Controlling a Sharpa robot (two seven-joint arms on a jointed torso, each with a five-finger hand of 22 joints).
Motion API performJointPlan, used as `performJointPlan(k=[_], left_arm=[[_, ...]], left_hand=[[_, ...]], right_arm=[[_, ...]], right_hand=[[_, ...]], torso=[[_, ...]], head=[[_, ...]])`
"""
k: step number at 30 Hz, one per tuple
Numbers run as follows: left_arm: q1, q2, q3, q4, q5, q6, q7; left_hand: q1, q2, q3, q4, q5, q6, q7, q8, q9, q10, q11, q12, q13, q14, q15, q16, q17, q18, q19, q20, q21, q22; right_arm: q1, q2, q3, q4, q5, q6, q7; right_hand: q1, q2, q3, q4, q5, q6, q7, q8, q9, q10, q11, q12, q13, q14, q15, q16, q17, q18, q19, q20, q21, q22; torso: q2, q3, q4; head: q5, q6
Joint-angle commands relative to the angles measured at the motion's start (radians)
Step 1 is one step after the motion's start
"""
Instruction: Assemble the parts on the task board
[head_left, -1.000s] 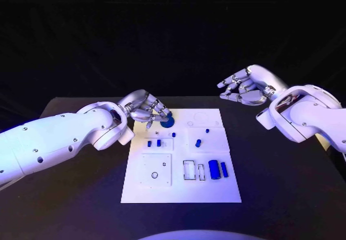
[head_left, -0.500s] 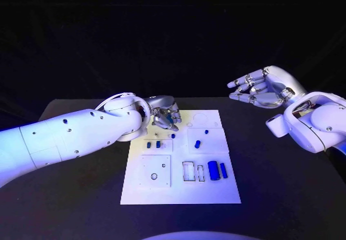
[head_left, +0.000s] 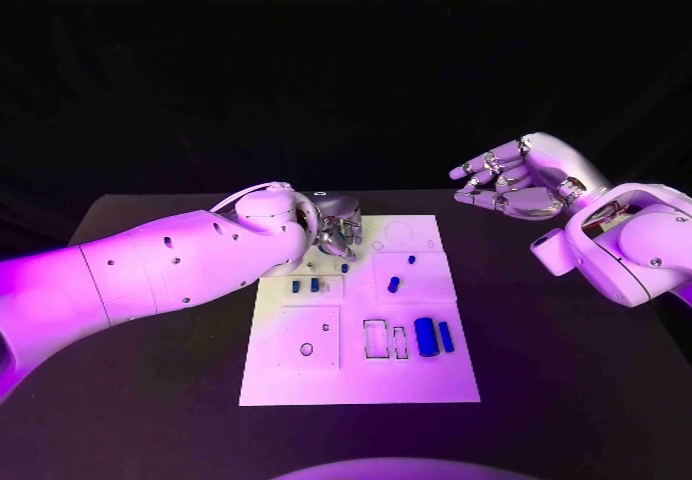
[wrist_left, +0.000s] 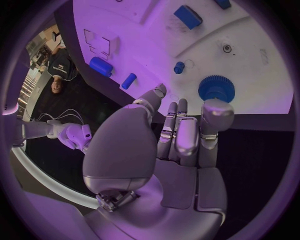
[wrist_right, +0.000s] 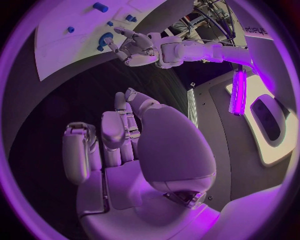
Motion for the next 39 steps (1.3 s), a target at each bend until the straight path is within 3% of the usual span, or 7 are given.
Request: performJointPlan(k=[1, 16, 27, 39], left_arm=[[-0.001, 0.007, -0.001, -0.01, -0.033, 0.042, -0.03], [-0.011, 0.024, -0.01, -0.037, -0.009, 0.07, -0.014], [-0.021, 0.025, -0.011, -0.034, -0.006, 0.083, -0.018], [-0.042, 0.03, -0.011, -0.049, -0.006, 0.072, -0.023]], left_hand=[[-0.002, -0.006, -0.008, 0.002, -0.002, -0.001, 0.001, -0.002, 0.001, 0.009, 0.0, 0.005, -0.001, 0.008, 0.0, 0.007, 0.001, -0.02, 0.006, -0.001, 0.005, 0.002], [-0.016, -0.004, -0.033, 0.022, -0.003, 0.003, 0.0, -0.003, 0.001, 0.019, -0.003, 0.007, -0.003, 0.016, -0.002, 0.015, 0.012, -0.023, 0.019, -0.003, 0.016, 0.011], [-0.011, 0.002, -0.035, 0.026, 0.0, 0.009, -0.001, -0.001, 0.003, 0.03, -0.005, 0.01, -0.002, 0.017, -0.003, 0.017, 0.014, -0.023, 0.022, -0.004, 0.016, 0.012], [0.032, 0.025, 0.0, 0.017, 0.002, 0.021, -0.004, 0.001, 0.003, 0.045, -0.008, 0.0, -0.006, 0.019, -0.007, 0.02, 0.018, -0.025, 0.027, -0.008, 0.019, 0.017]], right_arm=[[-0.001, 0.002, 0.0, 0.001, -0.052, 0.018, -0.006], [-0.001, 0.01, 0.0, -0.01, -0.069, 0.018, -0.018], [-0.001, 0.017, 0.0, -0.016, -0.073, 0.024, -0.023], [-0.002, 0.019, 0.0, -0.017, -0.075, 0.026, -0.022]], right_hand=[[-0.01, 0.0, 0.001, 0.004, -0.004, 0.001, 0.009, 0.002, 0.0, 0.004, 0.001, -0.003, -0.001, 0.025, 0.003, 0.005, 0.001, -0.004, 0.051, 0.001, 0.004, 0.148], [-0.013, 0.001, -0.001, 0.008, -0.011, -0.002, 0.01, 0.001, 0.0, 0.008, 0.002, -0.015, -0.012, 0.028, 0.004, 0.012, 0.007, -0.005, 0.052, 0.002, 0.006, 0.15], [-0.012, 0.002, 0.0, 0.008, -0.011, -0.002, 0.01, 0.001, 0.0, 0.009, 0.002, -0.017, -0.014, 0.029, 0.004, 0.015, 0.01, -0.005, 0.052, 0.002, 0.007, 0.151], [-0.011, 0.003, 0.0, 0.008, -0.011, -0.002, 0.01, 0.002, 0.0, 0.01, 0.002, -0.018, -0.016, 0.03, 0.004, 0.019, 0.013, -0.005, 0.052, 0.002, 0.008, 0.152]], torso=[[0.001, 0.0002, -0.0001], [0.0, 0.0003, 0.0011], [-0.001, 0.0004, -0.0001], [0.0, 0.0005, -0.0005]], head=[[0.001, -0.005], [0.004, -0.017], [0.008, -0.018], [0.005, -0.021]])
